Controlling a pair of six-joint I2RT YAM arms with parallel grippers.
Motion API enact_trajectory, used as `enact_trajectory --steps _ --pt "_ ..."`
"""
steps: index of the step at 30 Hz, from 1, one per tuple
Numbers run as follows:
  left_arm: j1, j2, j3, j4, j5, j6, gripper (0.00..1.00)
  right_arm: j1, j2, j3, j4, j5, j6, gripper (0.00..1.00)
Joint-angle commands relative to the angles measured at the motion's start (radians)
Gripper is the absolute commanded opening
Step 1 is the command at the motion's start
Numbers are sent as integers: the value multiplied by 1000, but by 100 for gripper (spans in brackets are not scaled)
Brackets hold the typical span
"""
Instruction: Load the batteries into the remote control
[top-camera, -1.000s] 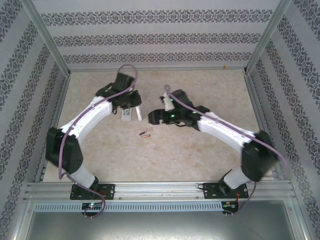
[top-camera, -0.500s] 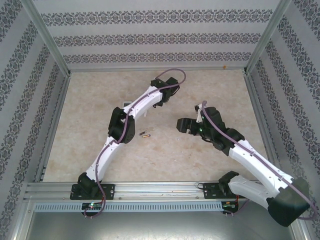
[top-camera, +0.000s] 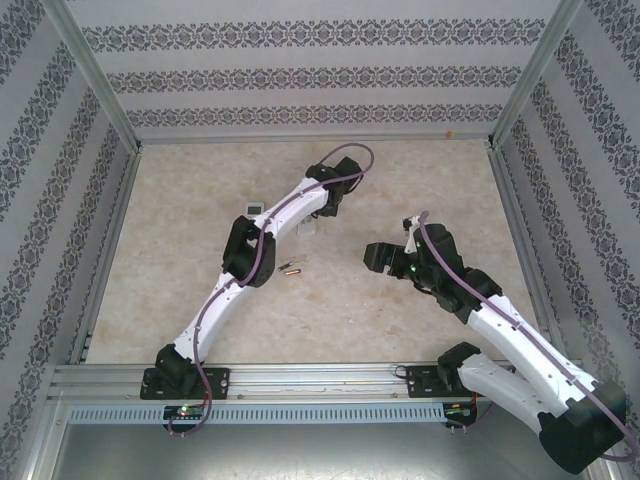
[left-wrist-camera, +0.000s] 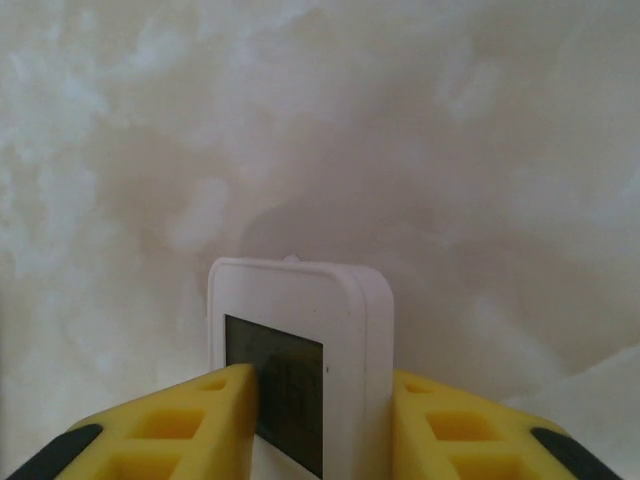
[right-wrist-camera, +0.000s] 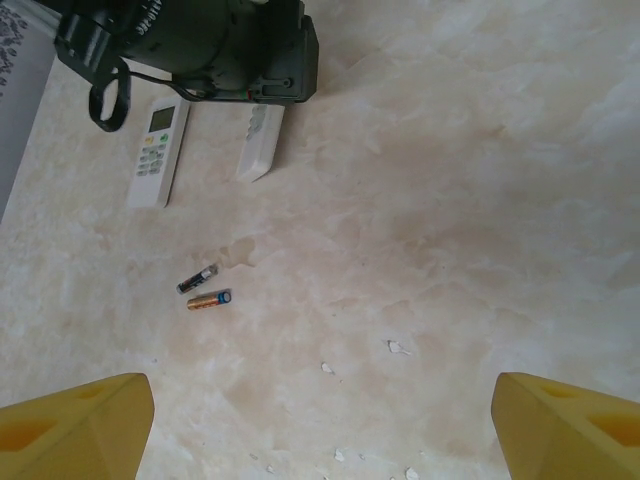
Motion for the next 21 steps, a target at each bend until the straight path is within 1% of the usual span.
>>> enact_trajectory --steps 1,3,6,8,9,11,15,16,17,18,19,21 --pt "10 6 8 84 139 -9 37 -11 -25 -11 -31 3 9 88" --pt "11 -18 6 102 153 -1 40 -12 -33 -12 -38 5 12 88" --pt "12 -83 -2 104 180 11 49 -13 -44 -15 -39 11 18 88" --pt "13 -158 -52 117 194 20 55 -14 -46 -14 -41 14 20 88" --pt "14 -217 -107 143 199 28 59 -14 -46 -12 -41 16 21 88" --pt "23 -351 -261 220 216 36 62 -14 -44 -9 -41 18 26 88" --pt "84 -687 -701 484 297 30 70 -14 -32 -9 -30 5 51 89" --pt "110 -761 -801 536 326 36 72 -14 -28 -9 -24 -10 51 92" --pt "134 -817 -875 571 355 49 74 -13 -26 -9 -16 -26 49 96" --pt "162 -879 -952 607 400 71 78 -9 -23 -16 3 -44 48 98" --pt "194 -931 -1022 634 429 88 82 -4 -20 -21 22 -60 46 98" --pt "243 -997 -1111 650 445 116 89 7 -11 -25 44 -73 43 98"
